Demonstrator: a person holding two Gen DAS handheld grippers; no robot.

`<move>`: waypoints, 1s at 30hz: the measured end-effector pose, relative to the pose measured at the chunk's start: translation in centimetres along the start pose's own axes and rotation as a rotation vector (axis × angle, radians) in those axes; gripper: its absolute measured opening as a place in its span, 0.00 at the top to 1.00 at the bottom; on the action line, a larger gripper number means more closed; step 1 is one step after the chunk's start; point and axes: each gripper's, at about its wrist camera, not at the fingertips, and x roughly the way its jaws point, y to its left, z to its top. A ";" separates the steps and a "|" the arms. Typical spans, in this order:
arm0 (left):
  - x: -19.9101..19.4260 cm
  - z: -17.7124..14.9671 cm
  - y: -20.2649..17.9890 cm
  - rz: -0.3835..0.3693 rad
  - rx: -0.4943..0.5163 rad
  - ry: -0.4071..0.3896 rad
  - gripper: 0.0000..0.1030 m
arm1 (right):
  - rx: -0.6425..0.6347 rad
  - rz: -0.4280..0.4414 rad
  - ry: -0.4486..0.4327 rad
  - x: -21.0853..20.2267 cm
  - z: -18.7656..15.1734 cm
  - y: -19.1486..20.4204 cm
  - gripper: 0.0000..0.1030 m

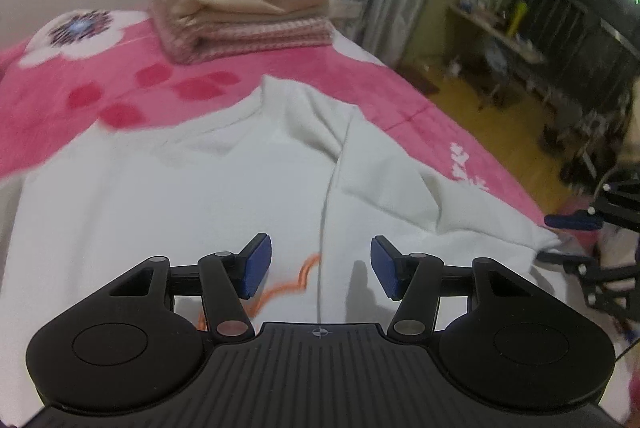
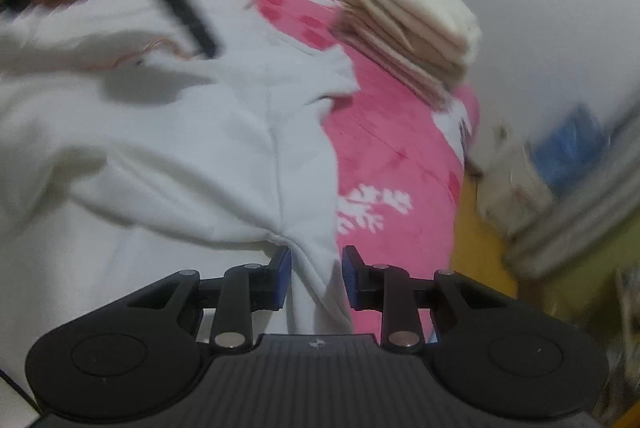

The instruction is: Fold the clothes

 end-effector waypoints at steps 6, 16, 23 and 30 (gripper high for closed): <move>3.4 2.8 -2.9 0.001 0.109 0.068 0.47 | 0.022 0.067 -0.093 0.7 -1.0 -0.7 0.90; 6.4 4.4 -3.5 -0.033 -0.062 0.076 0.86 | 0.487 0.089 -0.170 -0.3 -3.9 -6.3 0.97; 5.9 5.5 -3.7 -0.070 -0.205 -0.053 0.95 | 0.876 0.148 -0.157 0.8 -8.2 -8.5 0.97; 2.4 3.3 -4.3 -0.105 -0.346 -0.226 0.95 | 1.091 0.168 -0.162 1.3 -12.3 -8.6 0.97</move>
